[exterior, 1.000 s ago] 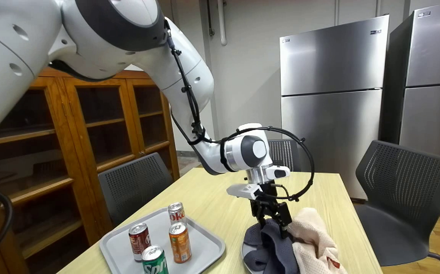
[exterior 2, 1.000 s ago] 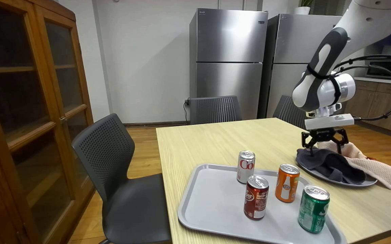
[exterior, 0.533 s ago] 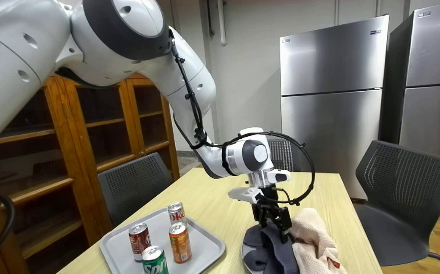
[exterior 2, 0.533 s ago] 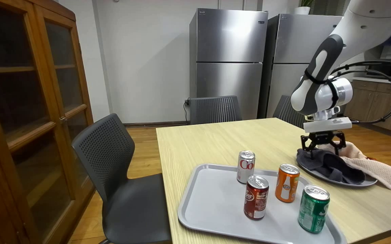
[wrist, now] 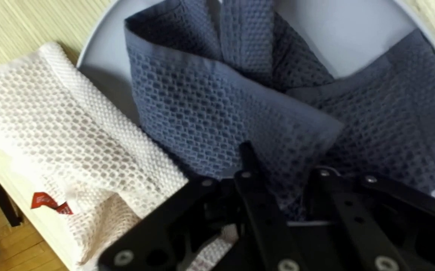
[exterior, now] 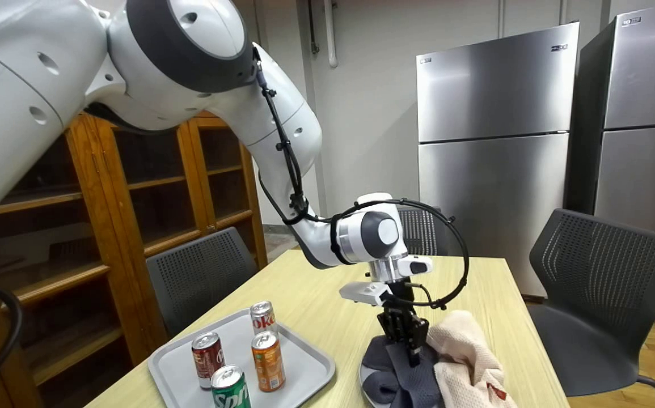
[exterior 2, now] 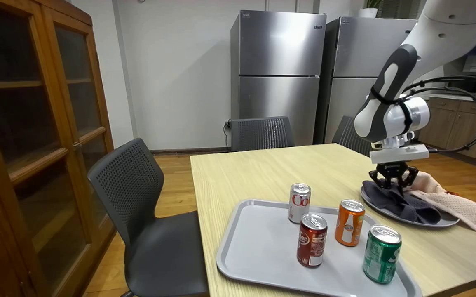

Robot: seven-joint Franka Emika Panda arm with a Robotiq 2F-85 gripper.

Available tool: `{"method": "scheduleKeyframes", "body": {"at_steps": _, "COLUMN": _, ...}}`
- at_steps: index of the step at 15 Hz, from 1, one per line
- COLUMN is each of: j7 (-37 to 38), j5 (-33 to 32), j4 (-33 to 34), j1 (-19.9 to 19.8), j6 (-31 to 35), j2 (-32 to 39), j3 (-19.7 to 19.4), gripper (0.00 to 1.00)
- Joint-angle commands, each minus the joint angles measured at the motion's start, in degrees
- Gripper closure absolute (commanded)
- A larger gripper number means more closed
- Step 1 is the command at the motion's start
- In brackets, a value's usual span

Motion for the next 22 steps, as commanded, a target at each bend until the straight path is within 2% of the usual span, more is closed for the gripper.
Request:
{"method": "scheduleKeyframes", "body": {"at_steps": 1, "j7": -1.21, "j5": 0.19, "j4": -0.38, "j1": 0.46, "j6": -1.07, "j2": -0.2, "j3": -0.48, "gripper": 0.99}}
{"method": "scheduleKeyframes", "body": {"at_steps": 7, "j7": -3.01, "j5": -0.16, "j4": -3.13, "j1": 0.58, "j6": -0.43, "j2": -2.59, "j3": -0.22, "gripper": 0.98}}
{"method": "scheduleKeyframes", "body": {"at_steps": 15, "j7": -7.62, "j5": -1.71, "j4": -11.33, "j1": 1.72, "j6": -0.15, "j2": -14.37, "j3": -0.06, "gripper": 0.98}}
{"method": "scheduleKeyframes", "body": {"at_steps": 22, "j7": -8.75, "j5": -3.83, "j4": -13.74, "j1": 3.05, "j6": -1.68, "j2": -22.79, "j3": 1.15, "gripper": 0.98}}
